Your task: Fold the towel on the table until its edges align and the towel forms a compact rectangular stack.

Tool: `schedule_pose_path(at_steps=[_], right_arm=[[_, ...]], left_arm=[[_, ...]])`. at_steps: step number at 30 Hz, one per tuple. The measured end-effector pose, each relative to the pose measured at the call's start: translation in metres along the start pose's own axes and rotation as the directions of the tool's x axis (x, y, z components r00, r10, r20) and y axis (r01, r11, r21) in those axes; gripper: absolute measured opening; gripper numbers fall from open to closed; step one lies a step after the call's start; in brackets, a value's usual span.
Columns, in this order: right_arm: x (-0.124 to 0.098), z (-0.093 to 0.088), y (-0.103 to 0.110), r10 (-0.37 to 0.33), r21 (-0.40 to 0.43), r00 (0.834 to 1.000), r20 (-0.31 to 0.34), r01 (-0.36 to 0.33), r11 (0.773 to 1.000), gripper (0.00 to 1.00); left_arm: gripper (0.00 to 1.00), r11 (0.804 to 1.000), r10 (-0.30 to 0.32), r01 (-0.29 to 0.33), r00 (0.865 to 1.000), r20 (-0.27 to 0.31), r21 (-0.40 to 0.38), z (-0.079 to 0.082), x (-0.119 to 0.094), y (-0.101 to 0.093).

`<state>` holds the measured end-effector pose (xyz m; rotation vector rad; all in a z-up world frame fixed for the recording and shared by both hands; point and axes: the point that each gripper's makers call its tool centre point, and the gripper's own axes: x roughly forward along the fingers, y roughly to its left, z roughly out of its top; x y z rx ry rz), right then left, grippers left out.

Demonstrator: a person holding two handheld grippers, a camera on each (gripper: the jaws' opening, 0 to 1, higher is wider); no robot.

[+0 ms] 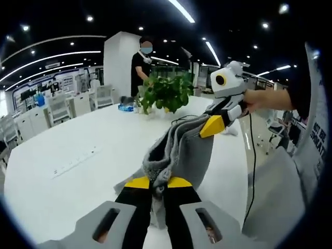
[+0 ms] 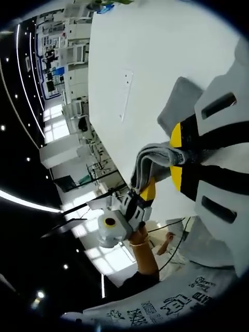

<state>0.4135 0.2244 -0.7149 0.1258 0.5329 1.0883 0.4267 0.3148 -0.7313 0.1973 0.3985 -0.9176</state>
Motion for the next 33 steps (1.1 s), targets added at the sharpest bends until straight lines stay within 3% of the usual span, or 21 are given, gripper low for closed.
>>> schedule_pose_path(at_steps=[5,9,17,24,33], right_arm=[[-0.005,0.013,-0.002,-0.006,-0.017,1.0,0.024,0.007,1.0,0.07],[-0.002,0.015,-0.01,-0.02,-0.02,1.0,0.024,0.02,1.0,0.07],[0.014,0.005,-0.04,-0.059,0.007,0.998,-0.006,0.059,0.998,0.07],[0.026,-0.005,-0.074,-0.094,0.131,0.996,0.001,0.093,0.987,0.07],[0.047,-0.041,-0.113,-0.153,0.194,0.985,-0.079,0.165,0.967,0.07]], left_arm=[[0.08,1.0,0.011,-0.011,1.0,0.025,0.014,0.013,-0.002,0.005],[0.08,1.0,0.023,-0.023,0.999,0.024,-0.008,0.011,0.005,0.014],[0.08,0.997,0.04,-0.042,0.999,-0.028,-0.069,-0.009,0.029,0.031],[0.08,0.988,0.062,-0.072,0.995,-0.076,-0.138,-0.026,0.05,0.045],[0.08,0.977,0.04,-0.072,0.986,-0.161,-0.198,-0.063,0.078,0.053]])
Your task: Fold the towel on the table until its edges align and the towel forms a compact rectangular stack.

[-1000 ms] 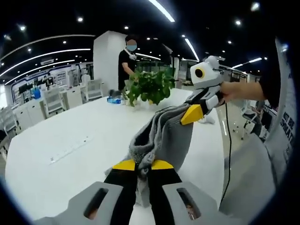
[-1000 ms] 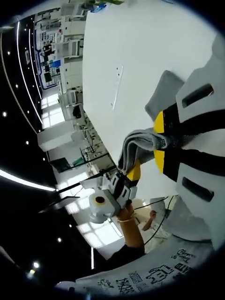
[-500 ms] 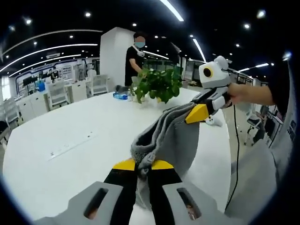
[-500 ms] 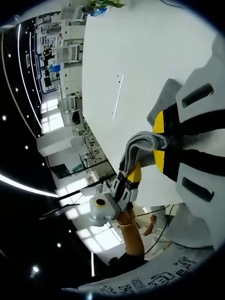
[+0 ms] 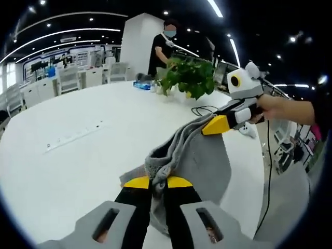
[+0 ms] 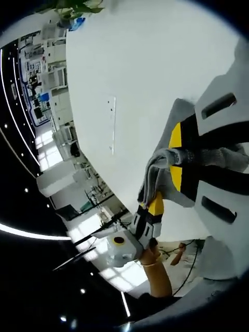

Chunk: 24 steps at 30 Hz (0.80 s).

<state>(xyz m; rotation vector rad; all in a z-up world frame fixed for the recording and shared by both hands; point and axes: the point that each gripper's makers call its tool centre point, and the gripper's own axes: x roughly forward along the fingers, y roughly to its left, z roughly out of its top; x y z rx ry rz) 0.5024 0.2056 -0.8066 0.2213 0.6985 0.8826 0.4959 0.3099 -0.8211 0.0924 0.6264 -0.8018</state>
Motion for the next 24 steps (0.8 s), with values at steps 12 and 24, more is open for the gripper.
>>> schedule_pose_path(at_steps=[12,24], right_arm=[[0.029,-0.021,-0.036,-0.051,0.019,0.996,-0.067,0.053,0.998,0.08],[0.043,-0.038,-0.058,-0.125,-0.016,0.988,-0.09,0.124,0.992,0.12]], left_arm=[[0.1,0.996,0.019,-0.023,0.998,-0.056,-0.086,-0.028,0.032,0.021],[0.18,0.981,0.095,-0.1,0.995,-0.038,-0.165,-0.045,0.042,0.037]])
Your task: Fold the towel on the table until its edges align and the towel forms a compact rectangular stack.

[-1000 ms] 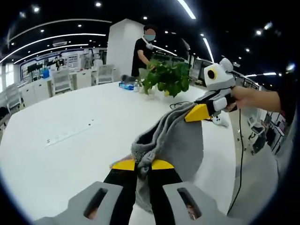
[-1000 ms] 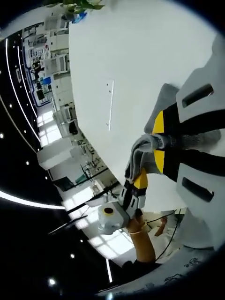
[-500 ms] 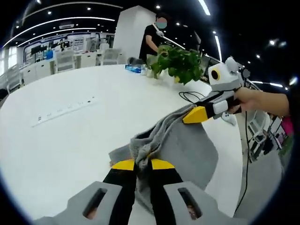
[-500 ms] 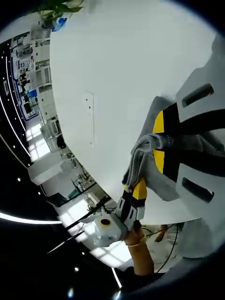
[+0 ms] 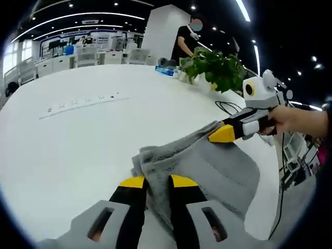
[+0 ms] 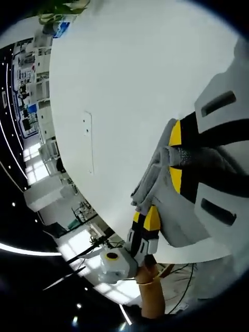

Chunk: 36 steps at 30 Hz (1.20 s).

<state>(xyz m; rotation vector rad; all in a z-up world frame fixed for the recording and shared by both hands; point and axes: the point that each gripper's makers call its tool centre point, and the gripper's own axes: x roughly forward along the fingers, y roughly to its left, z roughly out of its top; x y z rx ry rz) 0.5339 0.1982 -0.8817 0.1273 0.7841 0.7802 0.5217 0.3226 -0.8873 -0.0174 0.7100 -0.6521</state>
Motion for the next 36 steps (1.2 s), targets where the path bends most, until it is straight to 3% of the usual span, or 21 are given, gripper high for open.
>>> schedule_pose_path(at_steps=[9,16,19,21,25,27,36], right_arm=[[-0.007,-0.002,-0.015,-0.069,-0.032,0.998,0.012,0.069,0.997,0.22],[0.002,-0.012,-0.021,-0.056,0.026,0.998,-0.003,0.056,0.998,0.17],[0.007,-0.011,-0.021,-0.043,0.058,0.999,-0.005,0.043,0.997,0.15],[0.009,-0.01,-0.021,-0.039,0.047,0.999,-0.012,0.039,0.998,0.14],[0.013,-0.004,-0.022,-0.039,0.026,0.999,-0.016,0.04,0.999,0.14],[0.018,0.0,-0.026,-0.048,-0.04,0.999,-0.019,0.047,0.998,0.13],[0.038,0.018,-0.038,-0.069,-0.096,0.998,-0.014,0.067,0.993,0.12]], left_arm=[[0.26,1.0,0.009,-0.008,1.0,0.016,-0.026,0.001,0.003,0.008],[0.21,0.999,-0.018,0.018,1.0,0.002,-0.029,-0.005,0.012,0.006],[0.15,1.0,-0.027,0.027,1.0,0.002,-0.005,-0.005,0.014,0.003],[0.14,1.0,-0.024,0.024,1.0,0.006,0.016,-0.004,0.016,0.004],[0.13,0.999,-0.029,0.029,0.999,0.025,-0.013,-0.001,0.021,0.013],[0.13,0.999,-0.025,0.027,0.999,0.042,-0.039,0.002,0.023,0.017],[0.1,0.999,0.005,-0.001,0.995,0.099,-0.042,0.016,0.037,0.034]])
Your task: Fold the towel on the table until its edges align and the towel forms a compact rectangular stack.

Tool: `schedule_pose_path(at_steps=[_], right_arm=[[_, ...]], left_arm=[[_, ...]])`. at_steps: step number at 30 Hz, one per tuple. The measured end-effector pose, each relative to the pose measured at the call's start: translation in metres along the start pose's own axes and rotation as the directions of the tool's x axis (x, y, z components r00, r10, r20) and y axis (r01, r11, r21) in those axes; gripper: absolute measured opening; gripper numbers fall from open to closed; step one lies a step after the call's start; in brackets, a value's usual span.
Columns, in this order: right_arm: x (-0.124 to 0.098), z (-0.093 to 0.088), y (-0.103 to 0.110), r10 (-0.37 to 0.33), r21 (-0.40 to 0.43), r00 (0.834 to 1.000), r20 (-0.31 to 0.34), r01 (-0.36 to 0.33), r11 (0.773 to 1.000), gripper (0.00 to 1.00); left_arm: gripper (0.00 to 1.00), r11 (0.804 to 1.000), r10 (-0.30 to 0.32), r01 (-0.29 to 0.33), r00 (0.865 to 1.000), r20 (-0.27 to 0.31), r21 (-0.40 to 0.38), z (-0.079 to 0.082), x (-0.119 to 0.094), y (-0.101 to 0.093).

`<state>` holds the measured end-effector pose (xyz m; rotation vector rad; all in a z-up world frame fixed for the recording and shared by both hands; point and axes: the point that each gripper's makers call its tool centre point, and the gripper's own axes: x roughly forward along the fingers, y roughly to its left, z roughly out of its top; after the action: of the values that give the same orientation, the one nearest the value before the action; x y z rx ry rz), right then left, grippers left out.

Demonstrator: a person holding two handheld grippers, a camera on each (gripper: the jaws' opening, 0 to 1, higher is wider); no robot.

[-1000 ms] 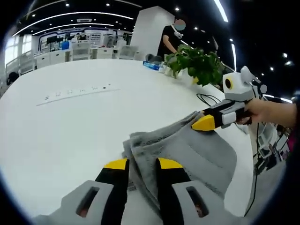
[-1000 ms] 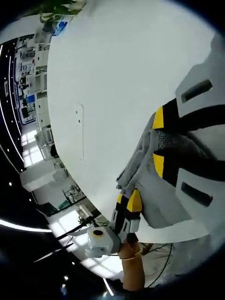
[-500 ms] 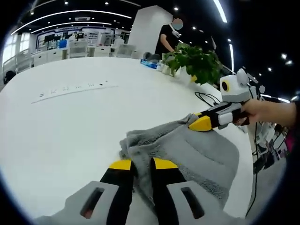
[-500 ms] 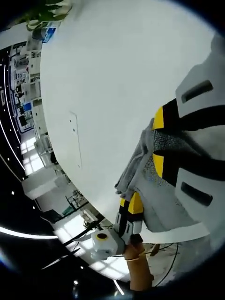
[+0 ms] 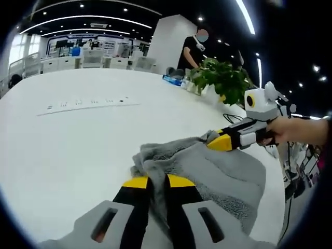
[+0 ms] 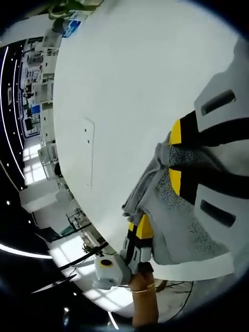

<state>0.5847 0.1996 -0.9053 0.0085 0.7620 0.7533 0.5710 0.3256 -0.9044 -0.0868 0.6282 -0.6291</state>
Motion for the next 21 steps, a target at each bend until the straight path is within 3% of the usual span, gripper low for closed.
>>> schedule_pose_path(at_steps=[12,21], right_arm=[[0.012,0.012,-0.012,-0.028,-0.061,1.0,0.011,0.029,0.998,0.11],[0.009,0.013,-0.01,-0.051,-0.011,0.996,0.078,0.052,0.999,0.11]], left_arm=[[0.08,1.0,-0.004,0.002,0.998,0.066,0.025,0.01,0.009,0.004],[0.08,1.0,0.001,-0.002,0.996,0.084,0.015,0.012,0.008,0.001]])
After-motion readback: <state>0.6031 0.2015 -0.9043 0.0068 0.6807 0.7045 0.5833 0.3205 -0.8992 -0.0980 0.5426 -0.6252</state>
